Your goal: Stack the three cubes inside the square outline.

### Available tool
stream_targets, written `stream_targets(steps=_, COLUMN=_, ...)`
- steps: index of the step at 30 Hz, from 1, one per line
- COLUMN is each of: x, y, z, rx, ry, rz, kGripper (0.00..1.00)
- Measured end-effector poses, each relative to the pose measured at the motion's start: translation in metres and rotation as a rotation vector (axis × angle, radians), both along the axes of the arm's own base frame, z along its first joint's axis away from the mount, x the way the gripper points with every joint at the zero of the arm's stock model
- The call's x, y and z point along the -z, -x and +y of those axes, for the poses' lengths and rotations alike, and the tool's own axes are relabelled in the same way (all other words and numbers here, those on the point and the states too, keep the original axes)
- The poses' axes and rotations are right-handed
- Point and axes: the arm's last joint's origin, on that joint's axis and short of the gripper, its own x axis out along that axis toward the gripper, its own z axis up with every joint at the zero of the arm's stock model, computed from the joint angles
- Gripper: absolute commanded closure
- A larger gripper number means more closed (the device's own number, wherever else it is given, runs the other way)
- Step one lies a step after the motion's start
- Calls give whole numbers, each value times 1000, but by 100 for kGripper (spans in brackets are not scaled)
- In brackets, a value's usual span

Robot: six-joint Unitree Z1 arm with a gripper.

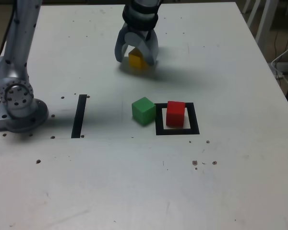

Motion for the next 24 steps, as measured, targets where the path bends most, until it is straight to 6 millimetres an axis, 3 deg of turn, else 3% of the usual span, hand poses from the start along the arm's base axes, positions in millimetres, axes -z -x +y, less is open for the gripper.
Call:
stream_targets(steps=4, x=0, y=-2, z=-1, rx=0, ry=-9, rz=-9, kGripper=72)
stream_targets(steps=24, x=-1, y=-4, z=-7, rx=3, ry=-9, rz=-6, kGripper=72)
